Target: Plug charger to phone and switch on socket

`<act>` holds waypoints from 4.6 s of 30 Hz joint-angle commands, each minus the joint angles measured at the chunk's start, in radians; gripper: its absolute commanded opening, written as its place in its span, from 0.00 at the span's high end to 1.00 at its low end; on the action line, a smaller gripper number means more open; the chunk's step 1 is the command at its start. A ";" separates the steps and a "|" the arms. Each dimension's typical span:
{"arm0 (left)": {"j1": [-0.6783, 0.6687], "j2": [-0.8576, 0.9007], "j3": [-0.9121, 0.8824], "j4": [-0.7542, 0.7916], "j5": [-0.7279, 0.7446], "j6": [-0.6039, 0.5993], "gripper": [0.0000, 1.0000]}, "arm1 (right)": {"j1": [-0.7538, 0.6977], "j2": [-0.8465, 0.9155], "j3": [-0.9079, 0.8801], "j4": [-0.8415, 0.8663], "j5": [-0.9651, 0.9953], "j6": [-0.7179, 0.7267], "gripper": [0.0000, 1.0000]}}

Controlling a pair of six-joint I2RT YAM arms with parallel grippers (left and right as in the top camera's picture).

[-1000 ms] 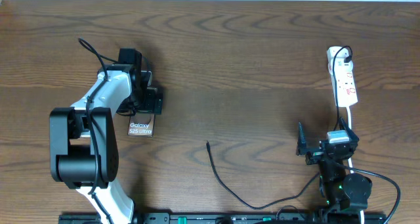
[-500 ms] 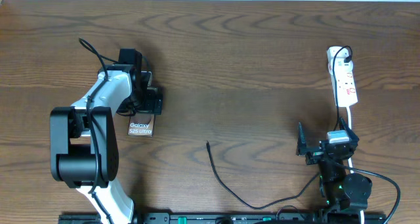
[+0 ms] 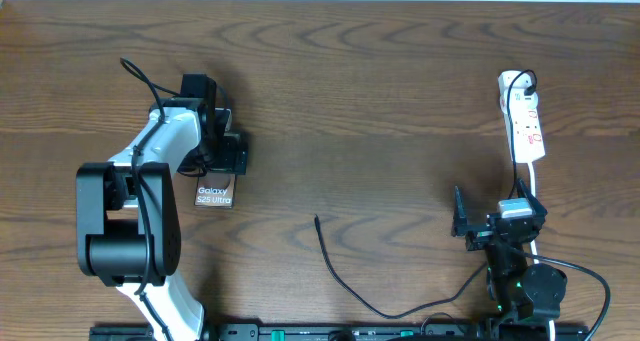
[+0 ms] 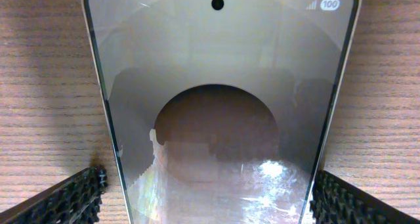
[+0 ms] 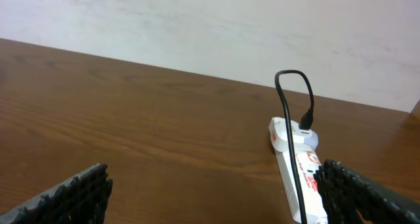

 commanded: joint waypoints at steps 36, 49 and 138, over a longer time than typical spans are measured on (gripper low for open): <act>-0.001 0.022 -0.008 0.003 -0.008 0.014 0.25 | 0.006 -0.006 -0.001 -0.005 0.005 -0.011 0.01; -0.001 0.022 -0.008 0.003 -0.009 0.014 0.29 | 0.006 -0.006 -0.001 -0.005 0.005 -0.011 0.01; 0.000 -0.412 0.027 -0.019 0.121 -0.279 0.93 | 0.006 -0.006 -0.001 -0.005 0.005 -0.011 0.01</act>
